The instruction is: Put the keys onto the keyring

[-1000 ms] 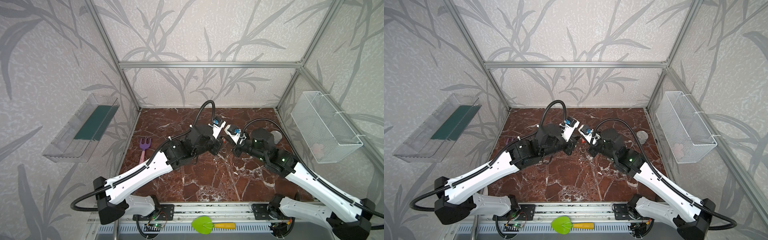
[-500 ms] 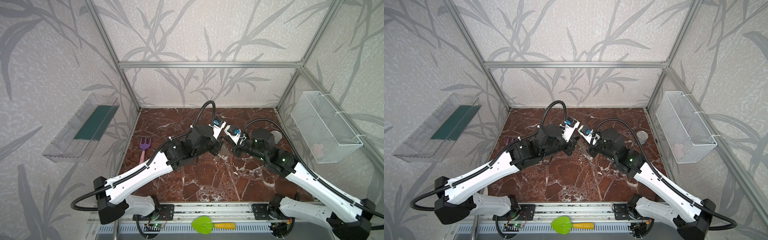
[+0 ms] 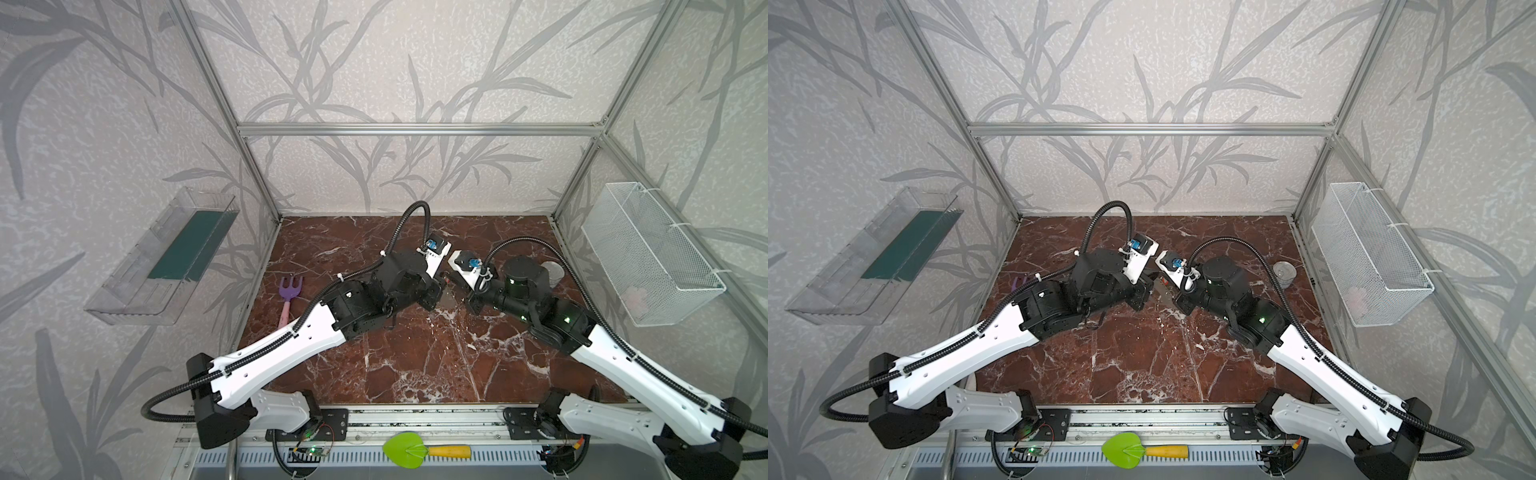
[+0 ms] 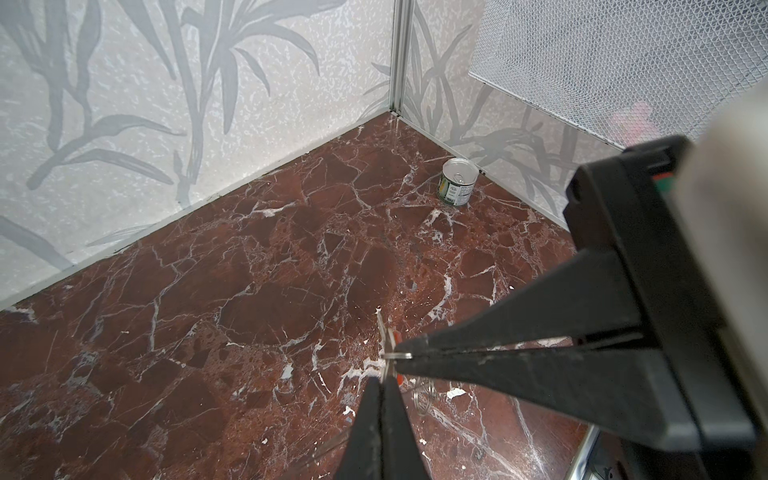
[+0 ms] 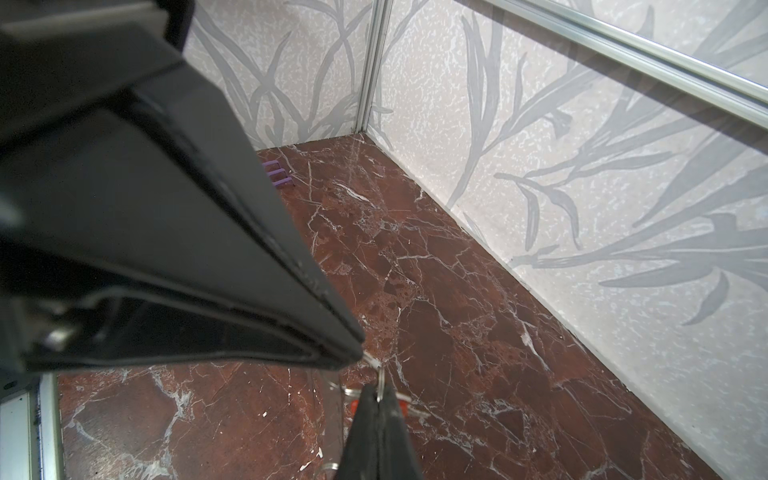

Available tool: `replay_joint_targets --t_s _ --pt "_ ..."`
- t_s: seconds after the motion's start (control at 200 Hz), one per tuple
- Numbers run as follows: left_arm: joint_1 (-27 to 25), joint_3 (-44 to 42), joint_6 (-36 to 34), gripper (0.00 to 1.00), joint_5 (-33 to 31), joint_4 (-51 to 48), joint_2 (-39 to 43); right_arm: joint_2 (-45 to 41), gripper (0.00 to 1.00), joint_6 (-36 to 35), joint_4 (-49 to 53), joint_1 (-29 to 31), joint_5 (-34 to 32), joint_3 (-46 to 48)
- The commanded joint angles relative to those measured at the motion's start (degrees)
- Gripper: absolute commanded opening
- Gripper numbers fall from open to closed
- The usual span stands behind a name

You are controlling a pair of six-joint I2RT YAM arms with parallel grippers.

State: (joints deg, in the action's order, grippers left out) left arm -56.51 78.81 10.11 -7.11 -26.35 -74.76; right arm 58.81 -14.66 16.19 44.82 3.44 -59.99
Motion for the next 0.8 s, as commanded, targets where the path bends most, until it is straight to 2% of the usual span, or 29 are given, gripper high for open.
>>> replay_joint_targets --t_s 0.0,0.795 --pt "0.27 0.11 0.5 0.0 -2.14 2.37 1.39 -0.18 0.0 -0.09 1.22 0.36 2.27 -0.14" --pt "0.33 -1.5 0.95 0.0 -1.51 4.66 2.63 -0.25 0.0 -0.1 1.39 0.36 5.22 0.22"
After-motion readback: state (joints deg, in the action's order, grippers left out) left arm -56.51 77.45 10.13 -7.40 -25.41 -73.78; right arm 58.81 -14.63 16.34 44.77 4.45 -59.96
